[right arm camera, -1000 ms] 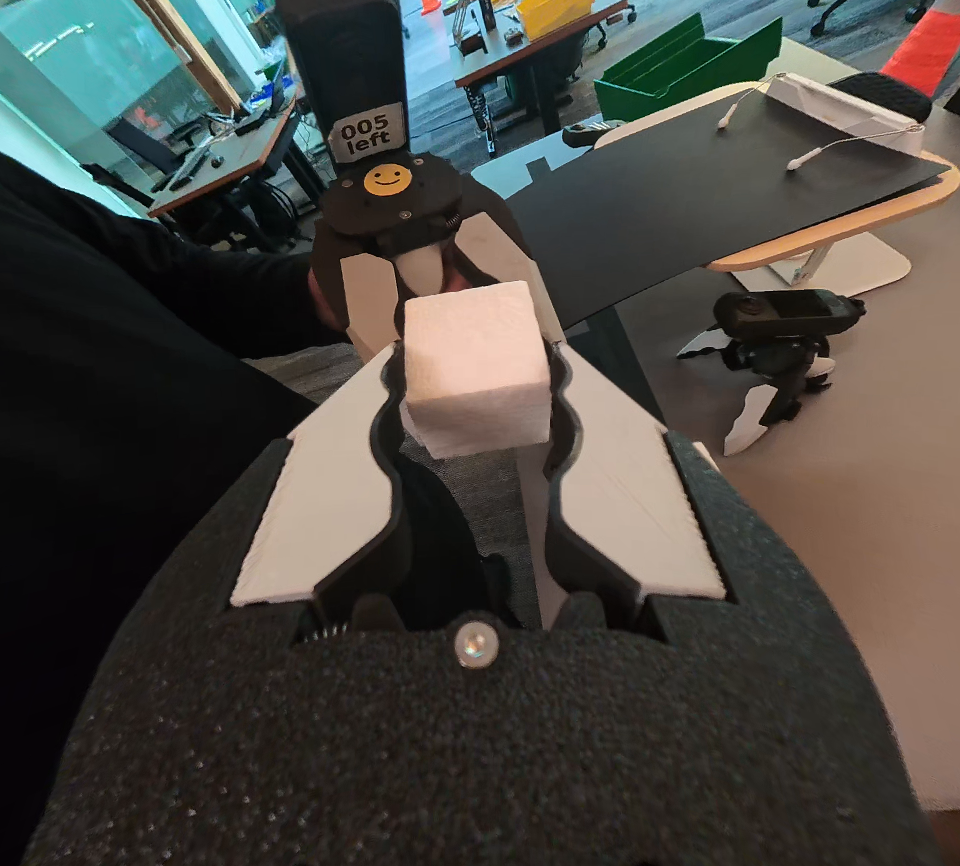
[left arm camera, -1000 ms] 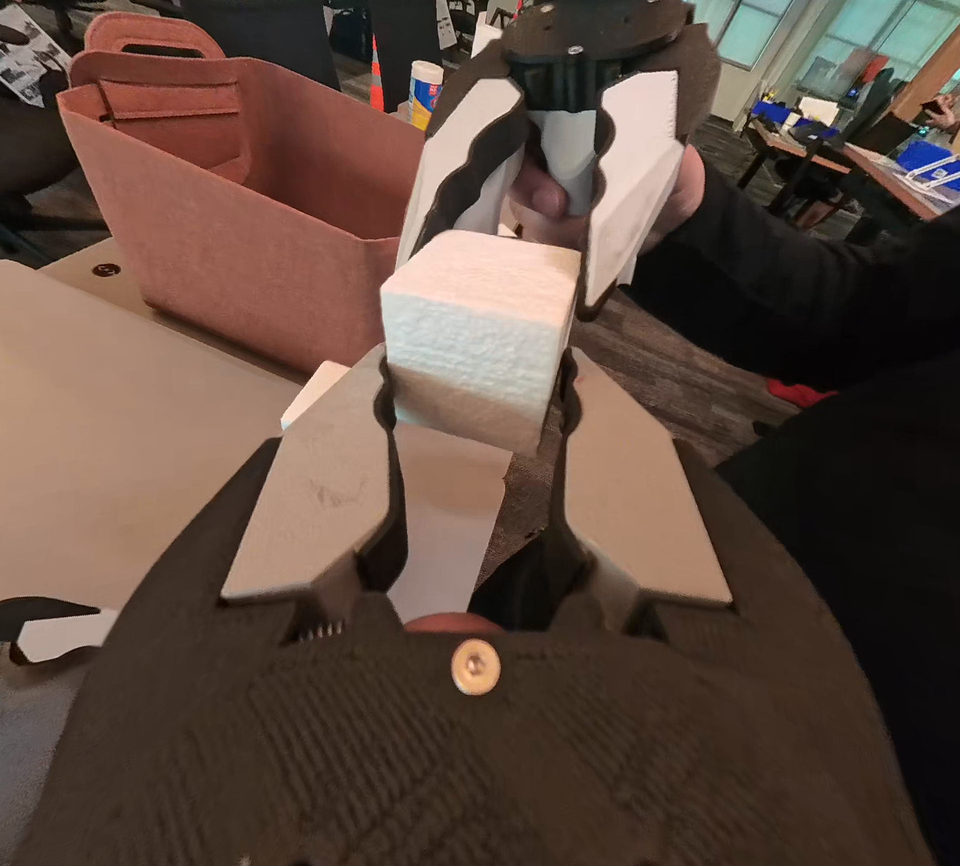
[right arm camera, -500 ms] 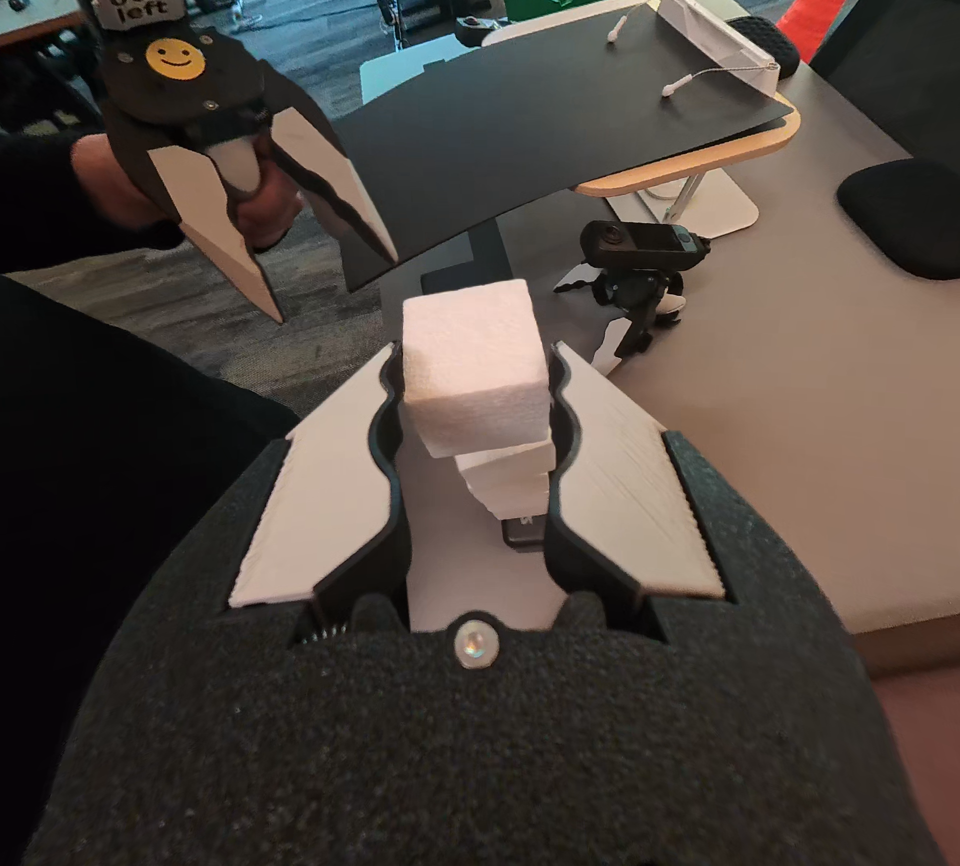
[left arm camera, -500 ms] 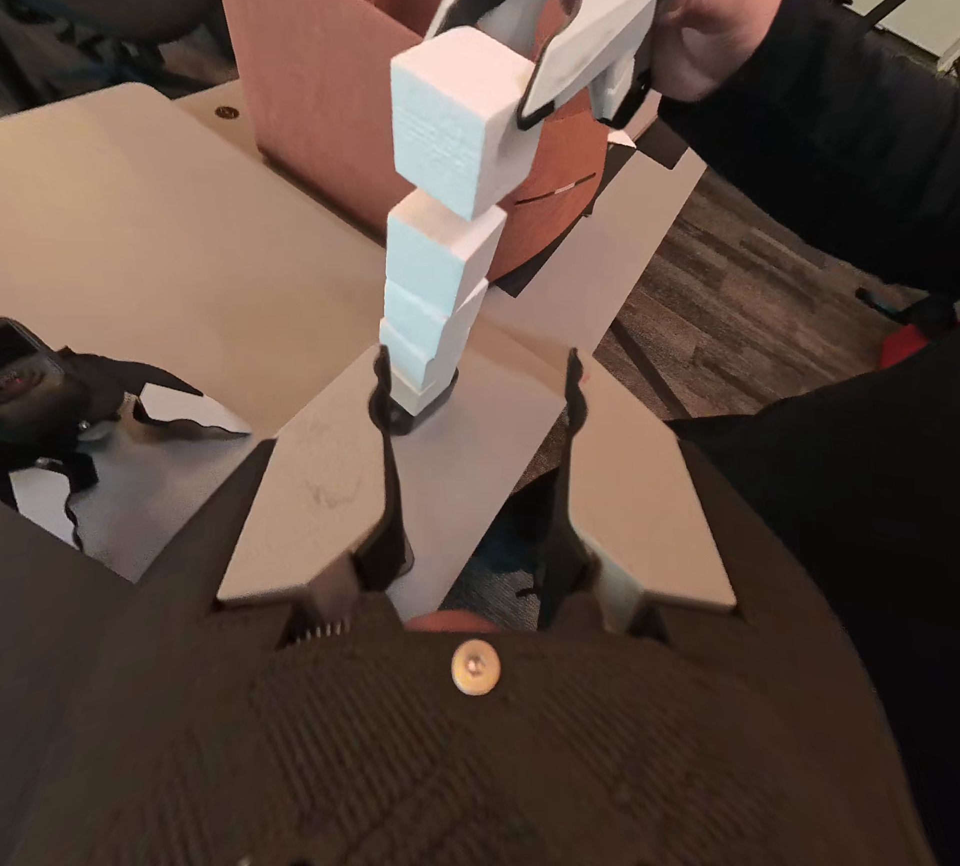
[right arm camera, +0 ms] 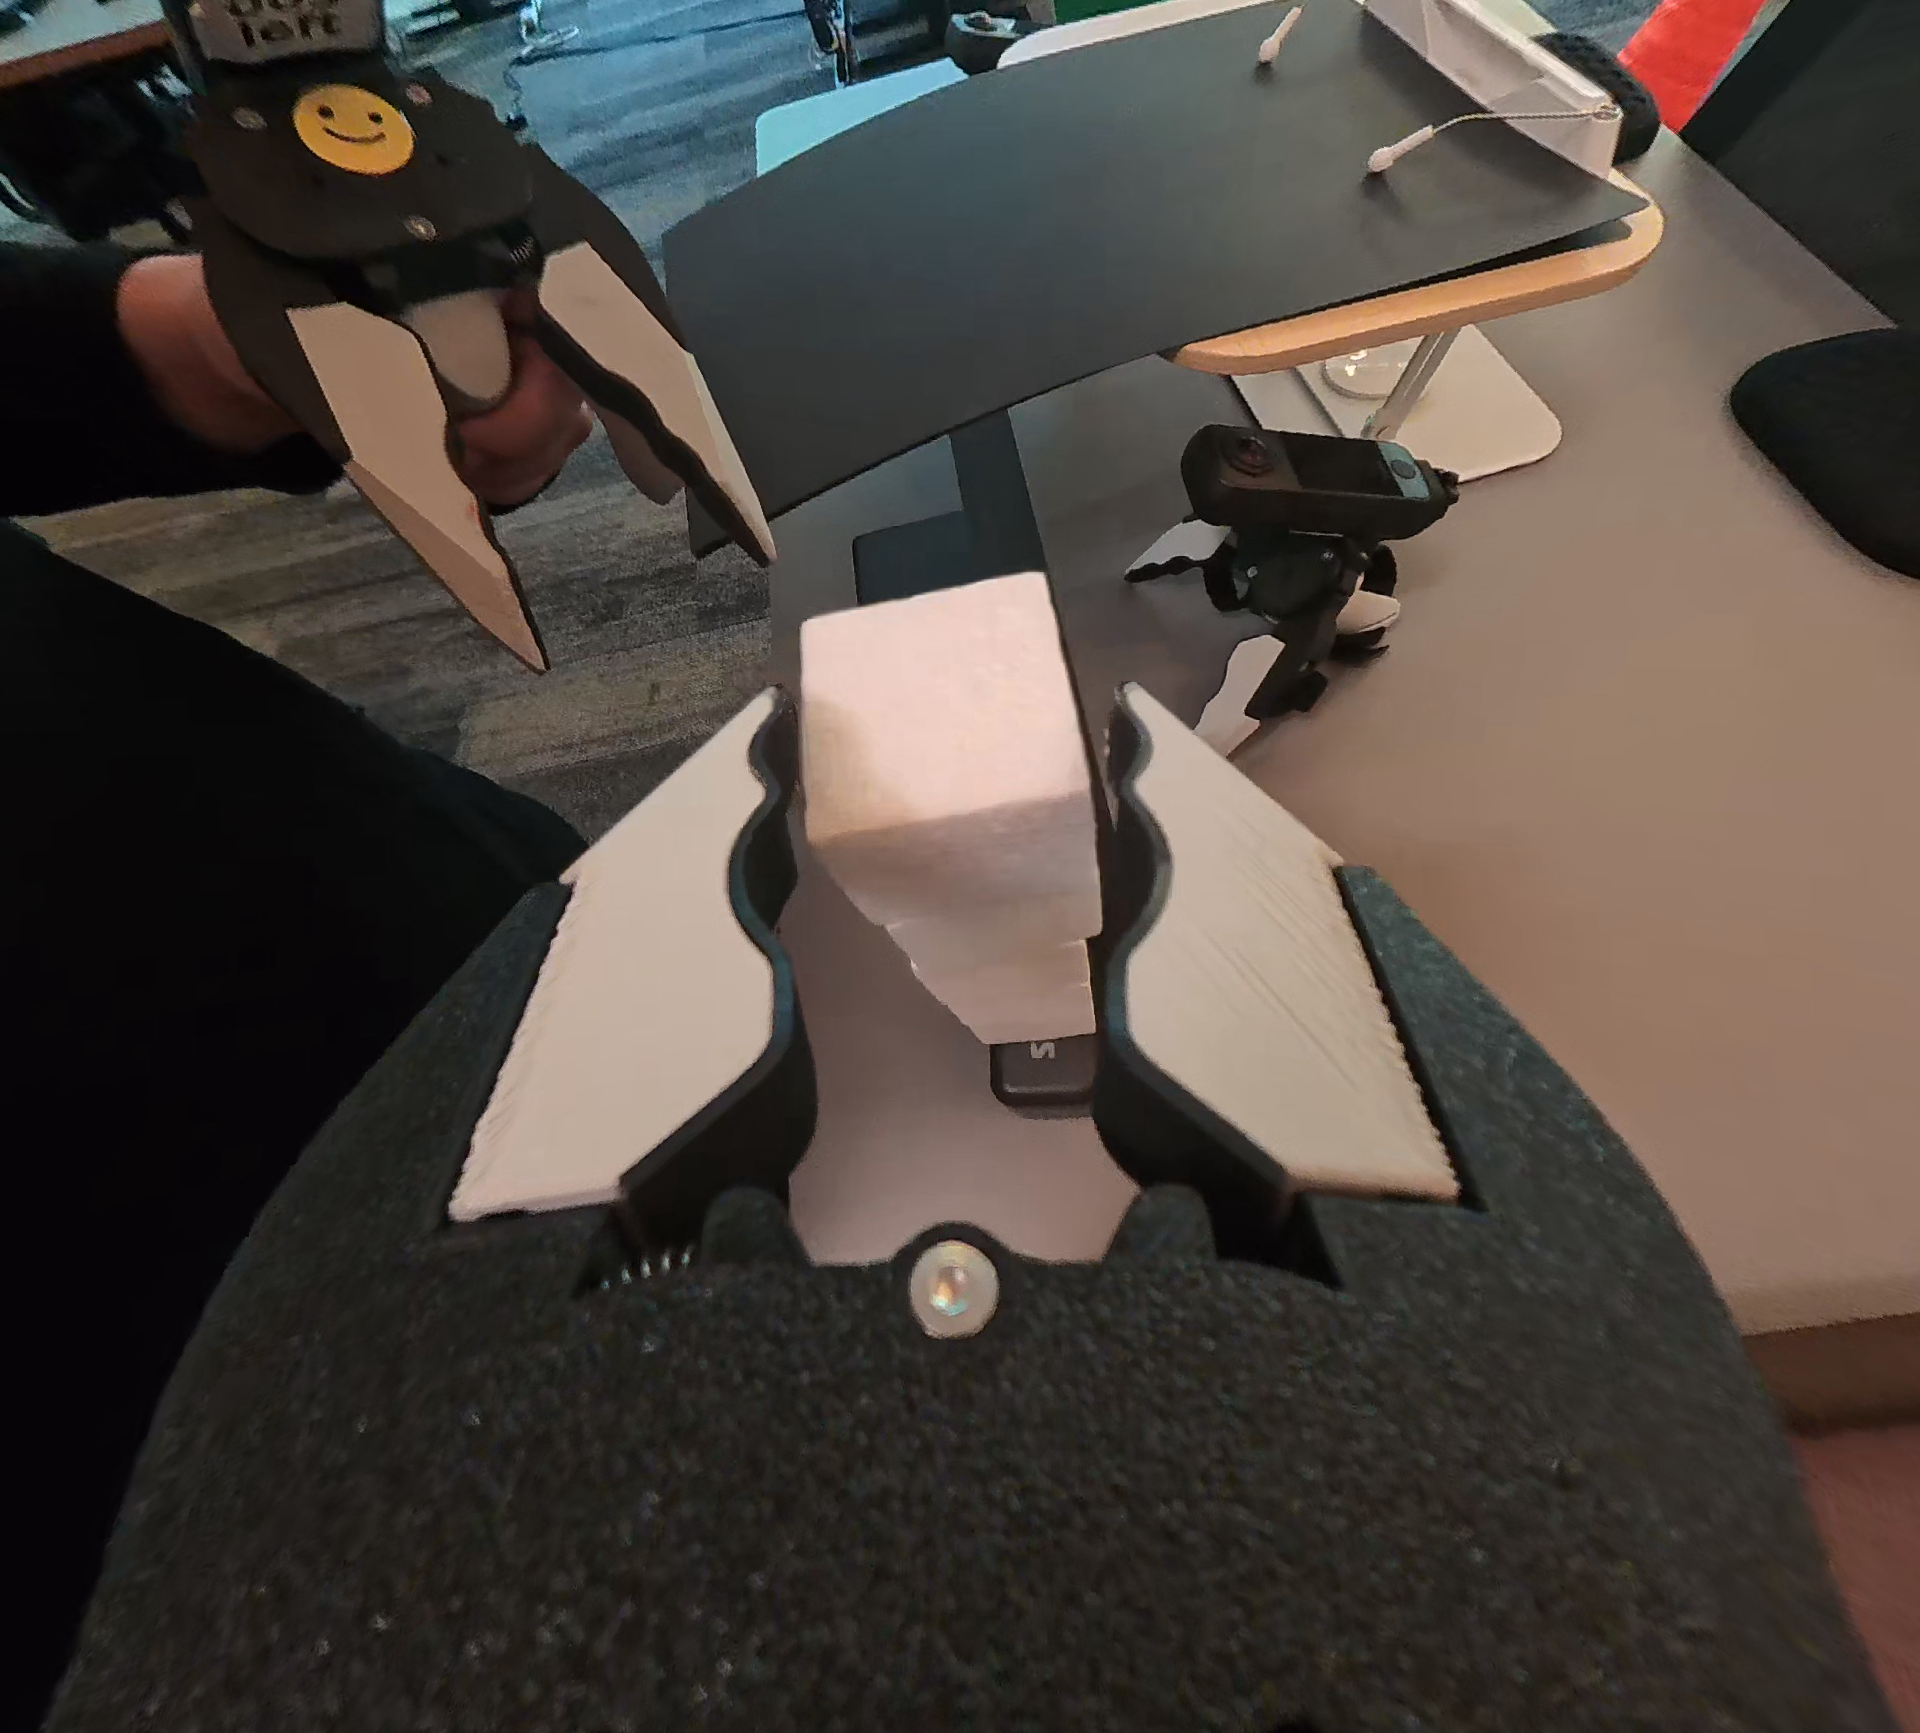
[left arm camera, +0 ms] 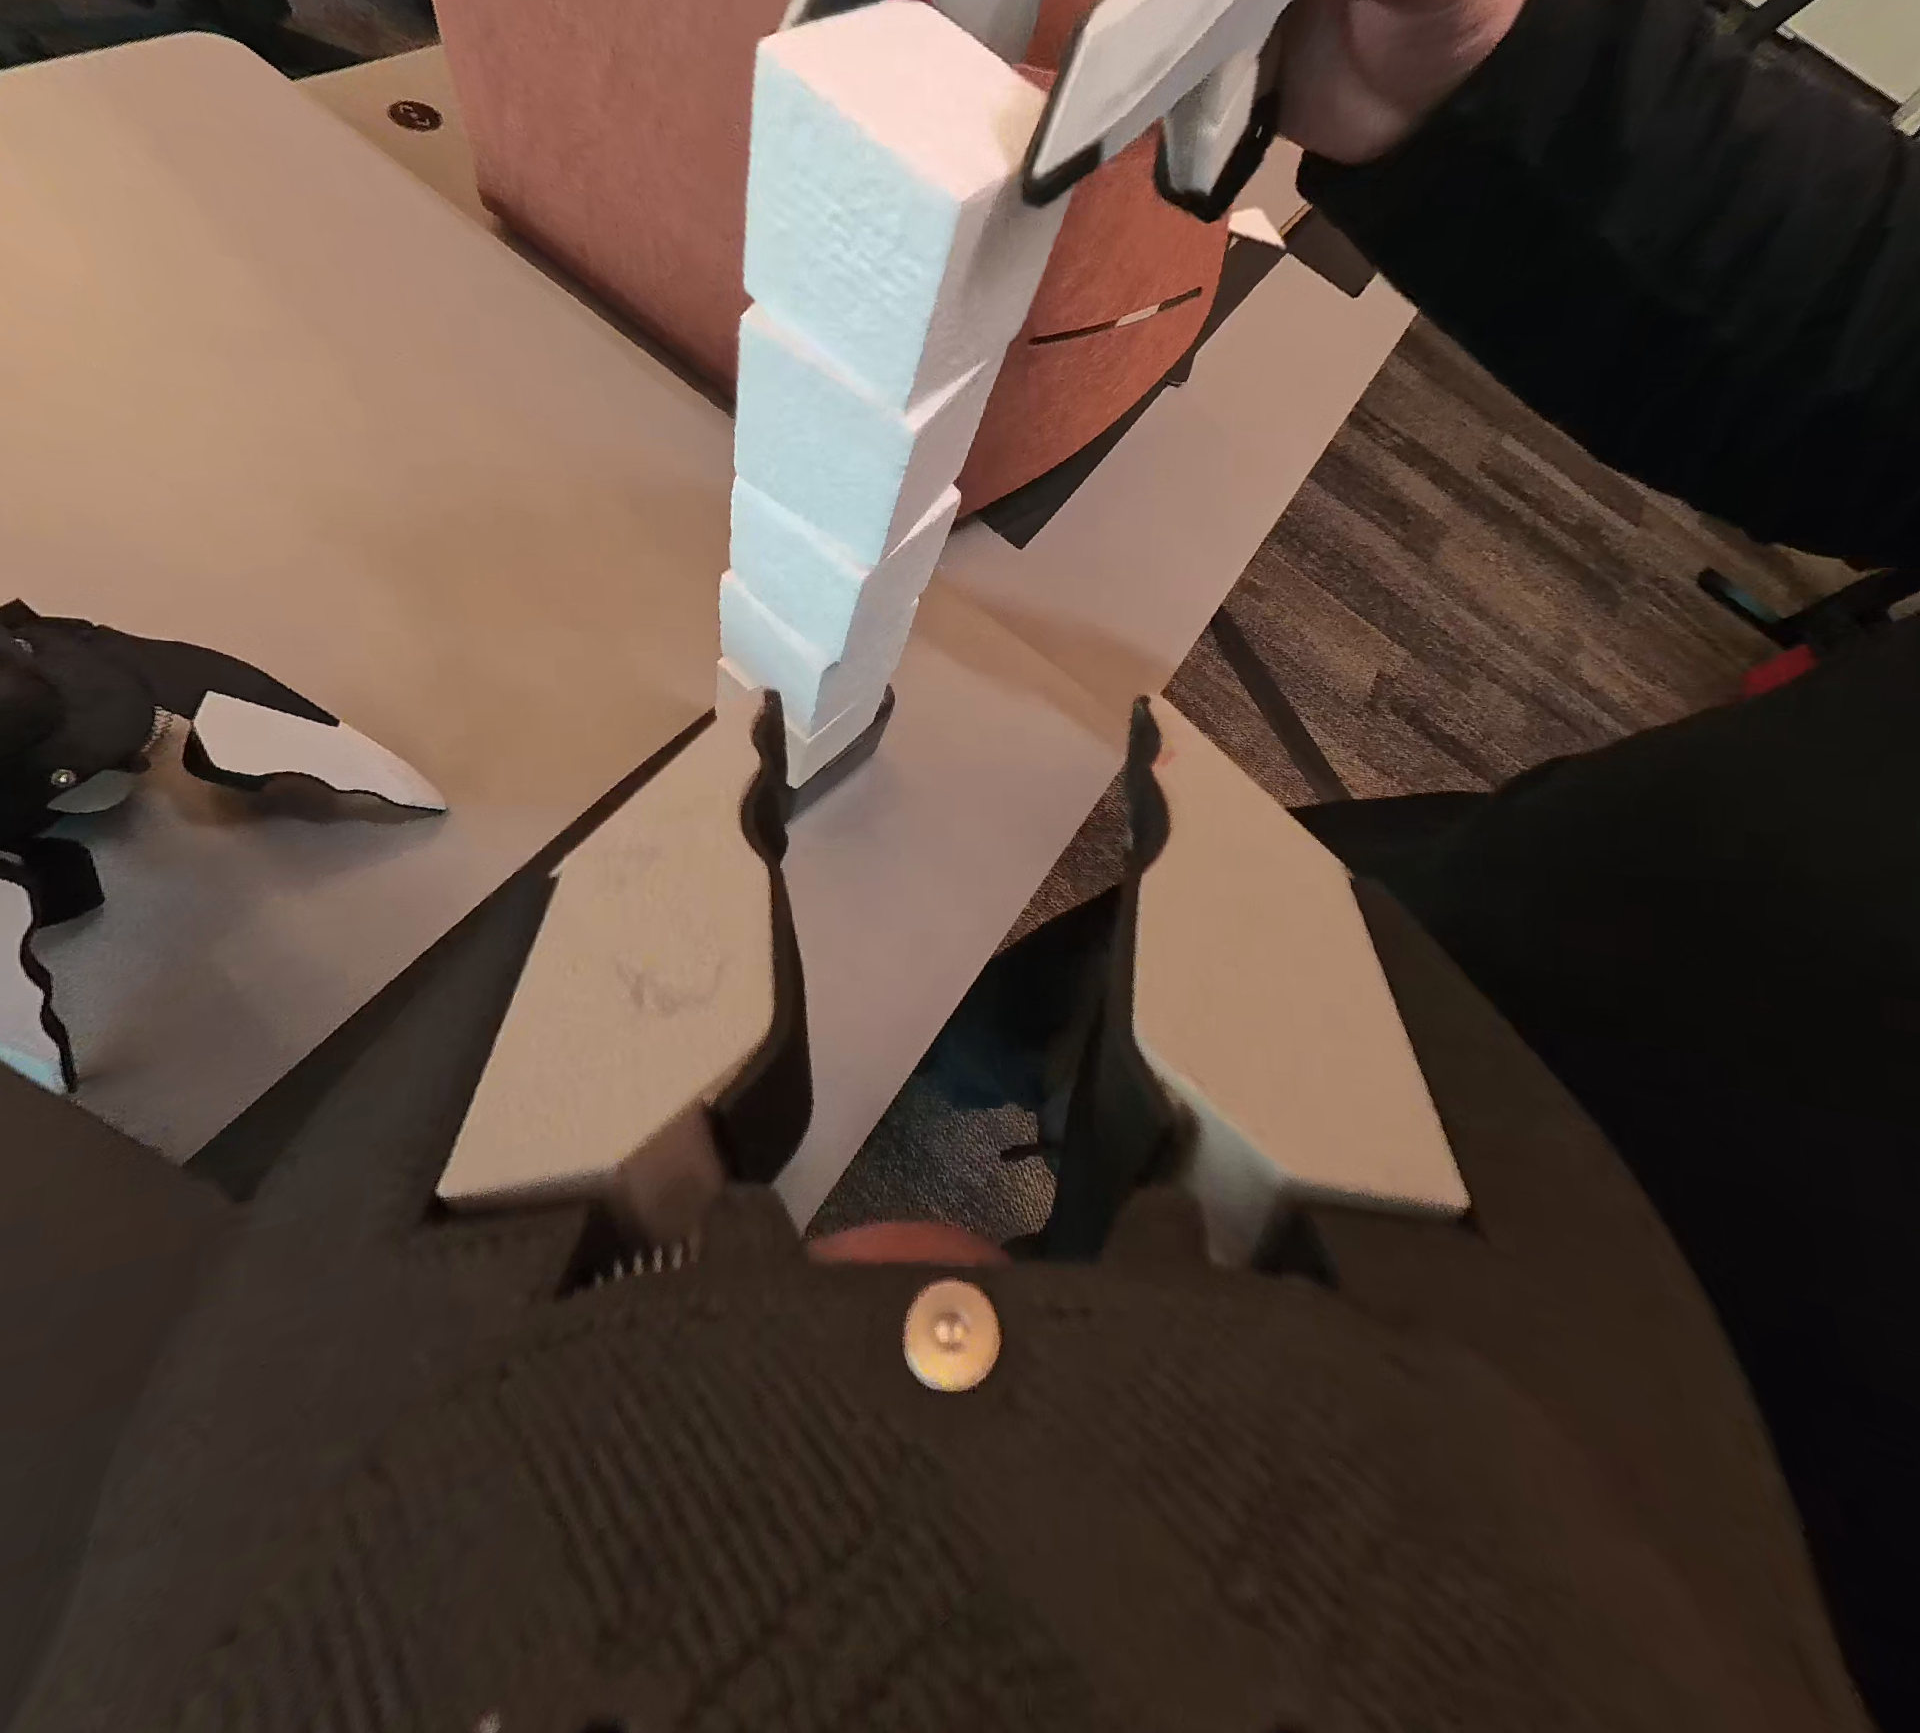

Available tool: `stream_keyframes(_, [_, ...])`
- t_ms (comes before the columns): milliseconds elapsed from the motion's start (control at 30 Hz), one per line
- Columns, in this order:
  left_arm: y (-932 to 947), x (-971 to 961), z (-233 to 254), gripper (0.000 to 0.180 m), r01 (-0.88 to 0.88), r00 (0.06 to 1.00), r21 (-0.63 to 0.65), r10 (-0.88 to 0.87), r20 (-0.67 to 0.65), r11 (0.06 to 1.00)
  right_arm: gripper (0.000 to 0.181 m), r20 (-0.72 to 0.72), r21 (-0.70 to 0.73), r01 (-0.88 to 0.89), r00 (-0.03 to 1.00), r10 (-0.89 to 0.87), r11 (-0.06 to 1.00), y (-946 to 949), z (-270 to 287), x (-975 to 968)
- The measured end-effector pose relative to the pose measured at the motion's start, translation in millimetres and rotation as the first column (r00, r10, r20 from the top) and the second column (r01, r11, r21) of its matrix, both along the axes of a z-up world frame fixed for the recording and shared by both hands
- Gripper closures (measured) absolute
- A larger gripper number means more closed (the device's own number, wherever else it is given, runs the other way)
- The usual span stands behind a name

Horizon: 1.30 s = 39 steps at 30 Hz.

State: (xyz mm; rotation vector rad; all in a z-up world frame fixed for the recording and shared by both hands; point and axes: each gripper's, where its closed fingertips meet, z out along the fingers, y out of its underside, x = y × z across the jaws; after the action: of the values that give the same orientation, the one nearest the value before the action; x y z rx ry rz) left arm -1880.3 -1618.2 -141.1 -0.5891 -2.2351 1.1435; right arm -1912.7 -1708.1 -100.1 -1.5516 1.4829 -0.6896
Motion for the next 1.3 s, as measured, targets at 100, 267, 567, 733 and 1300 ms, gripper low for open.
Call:
stream_keyframes(100, [0.4,-1.9,-2.8,0.115,0.01,1.0,0.009,-0.01,-0.001,1.0,0.119,0.04,0.026,0.014,0.999,-0.016,1.0,-1.4,8.7,-3.3])
stream_keyframes(267, [1.5,-6.1,-6.4,0.115,0.033,0.999,0.023,-0.033,-0.005,0.999,0.115,0.07,0.015,0.082,0.994,-0.082,0.997,-8.3,16.0,-15.4])
stream_keyframes(567, [20.1,-7.3,-33.2,0.119,0.065,0.997,0.066,-0.068,0.041,0.996,0.145,0.143,-0.107,0.263,0.958,-0.247,0.959,-6.6,16.6,-77.2])
stream_keyframes(733, [40.6,-18.0,-64.3,0.12,0.098,0.993,0.142,-0.107,0.051,0.985,0.18,-0.064,0.037,0.148,0.987,-0.145,0.988,56.9,-81.0,-73.6])
stream_keyframes(1300, [59.0,1.4,-76.0,0.123,-0.027,1.0,0.212,0.026,0.008,0.977,0.181,-0.308,-0.078,0.187,0.93,-0.202,0.979,-8.7,-169.9,21.3])
